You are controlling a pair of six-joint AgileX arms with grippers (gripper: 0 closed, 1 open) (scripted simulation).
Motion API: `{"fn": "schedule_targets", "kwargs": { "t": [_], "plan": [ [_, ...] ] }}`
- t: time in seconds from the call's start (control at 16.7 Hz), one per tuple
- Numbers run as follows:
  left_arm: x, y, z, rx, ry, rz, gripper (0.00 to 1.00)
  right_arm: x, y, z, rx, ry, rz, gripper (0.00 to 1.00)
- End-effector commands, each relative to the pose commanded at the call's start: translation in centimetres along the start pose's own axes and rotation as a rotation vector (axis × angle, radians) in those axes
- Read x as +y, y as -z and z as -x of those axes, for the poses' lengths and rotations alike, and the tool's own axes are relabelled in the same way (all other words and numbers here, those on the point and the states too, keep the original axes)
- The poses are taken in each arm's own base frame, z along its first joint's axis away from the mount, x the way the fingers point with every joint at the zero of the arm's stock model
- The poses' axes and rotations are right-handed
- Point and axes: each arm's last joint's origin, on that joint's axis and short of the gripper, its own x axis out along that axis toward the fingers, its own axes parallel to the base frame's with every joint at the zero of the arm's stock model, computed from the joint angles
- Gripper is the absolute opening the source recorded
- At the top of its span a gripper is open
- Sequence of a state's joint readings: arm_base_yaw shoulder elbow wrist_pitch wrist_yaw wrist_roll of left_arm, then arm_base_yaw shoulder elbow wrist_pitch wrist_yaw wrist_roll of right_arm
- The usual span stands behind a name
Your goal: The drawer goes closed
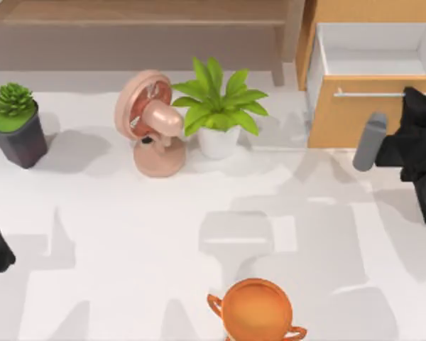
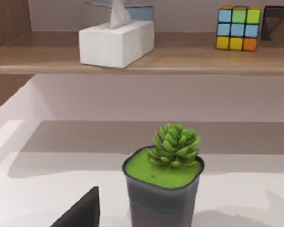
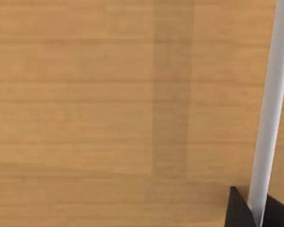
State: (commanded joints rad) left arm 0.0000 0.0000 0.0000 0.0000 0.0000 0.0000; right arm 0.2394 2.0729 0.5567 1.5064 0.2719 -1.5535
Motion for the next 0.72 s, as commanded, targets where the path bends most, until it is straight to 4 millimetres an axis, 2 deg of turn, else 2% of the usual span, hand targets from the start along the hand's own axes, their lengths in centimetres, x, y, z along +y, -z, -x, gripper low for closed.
{"fn": "schedule_targets", "kwargs": {
  "t": [0.24, 0.72],
  "plan": [
    [0.0, 0.0, 0.0, 0.000, 0.000, 0.000, 1.00, 0.0, -0.1, -0.2, -0.003, 0.001, -0.002, 0.00],
    [0.0, 0.0, 0.0, 0.000, 0.000, 0.000, 1.00, 0.0, -0.1, -5.7, -0.002, -0.001, -0.003, 0.00]
  ]
}}
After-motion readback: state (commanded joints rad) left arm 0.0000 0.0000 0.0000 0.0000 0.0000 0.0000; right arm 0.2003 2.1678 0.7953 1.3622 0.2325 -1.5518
